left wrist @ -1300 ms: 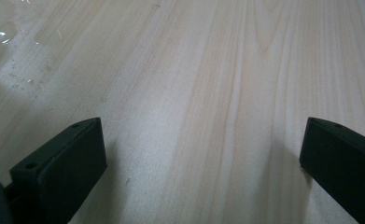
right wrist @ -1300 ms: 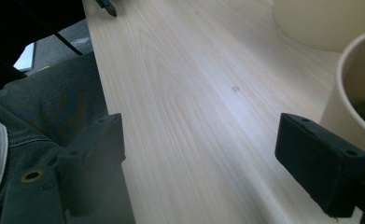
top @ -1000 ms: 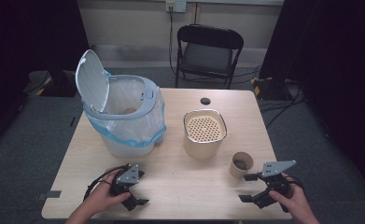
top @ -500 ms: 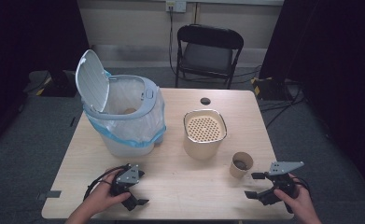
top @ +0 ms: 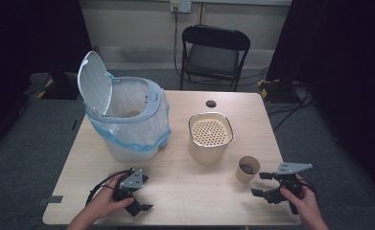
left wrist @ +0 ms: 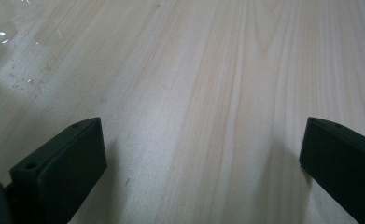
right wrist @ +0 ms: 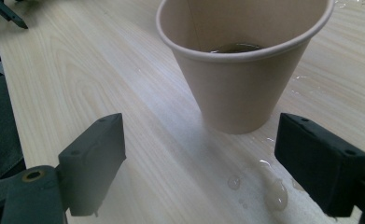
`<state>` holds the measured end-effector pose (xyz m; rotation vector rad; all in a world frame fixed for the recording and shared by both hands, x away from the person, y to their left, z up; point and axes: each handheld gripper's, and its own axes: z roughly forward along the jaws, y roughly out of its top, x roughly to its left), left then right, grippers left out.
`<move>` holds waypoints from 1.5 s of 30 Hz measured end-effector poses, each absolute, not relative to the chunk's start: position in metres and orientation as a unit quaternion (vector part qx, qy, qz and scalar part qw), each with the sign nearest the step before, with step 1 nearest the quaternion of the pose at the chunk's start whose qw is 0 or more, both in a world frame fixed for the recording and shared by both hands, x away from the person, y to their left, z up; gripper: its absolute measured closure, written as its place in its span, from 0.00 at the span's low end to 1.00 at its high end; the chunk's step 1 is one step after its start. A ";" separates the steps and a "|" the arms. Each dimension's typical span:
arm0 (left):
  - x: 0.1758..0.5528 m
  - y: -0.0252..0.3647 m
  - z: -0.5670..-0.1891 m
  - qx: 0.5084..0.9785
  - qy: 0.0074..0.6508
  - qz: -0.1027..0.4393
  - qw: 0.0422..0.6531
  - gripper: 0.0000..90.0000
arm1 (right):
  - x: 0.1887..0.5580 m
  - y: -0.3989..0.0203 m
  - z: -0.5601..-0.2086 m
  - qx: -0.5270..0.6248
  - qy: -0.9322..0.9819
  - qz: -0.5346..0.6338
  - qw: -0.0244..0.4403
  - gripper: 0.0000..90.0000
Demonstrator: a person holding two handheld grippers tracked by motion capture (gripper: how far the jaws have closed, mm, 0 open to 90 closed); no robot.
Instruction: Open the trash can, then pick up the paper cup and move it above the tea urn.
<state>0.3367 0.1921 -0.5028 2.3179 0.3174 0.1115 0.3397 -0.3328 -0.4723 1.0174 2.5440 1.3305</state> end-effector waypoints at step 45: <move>0.337 0.192 -0.503 0.911 0.124 0.044 0.390 0.00 | 0.365 -0.318 -0.483 0.340 0.801 0.486 0.085 0.18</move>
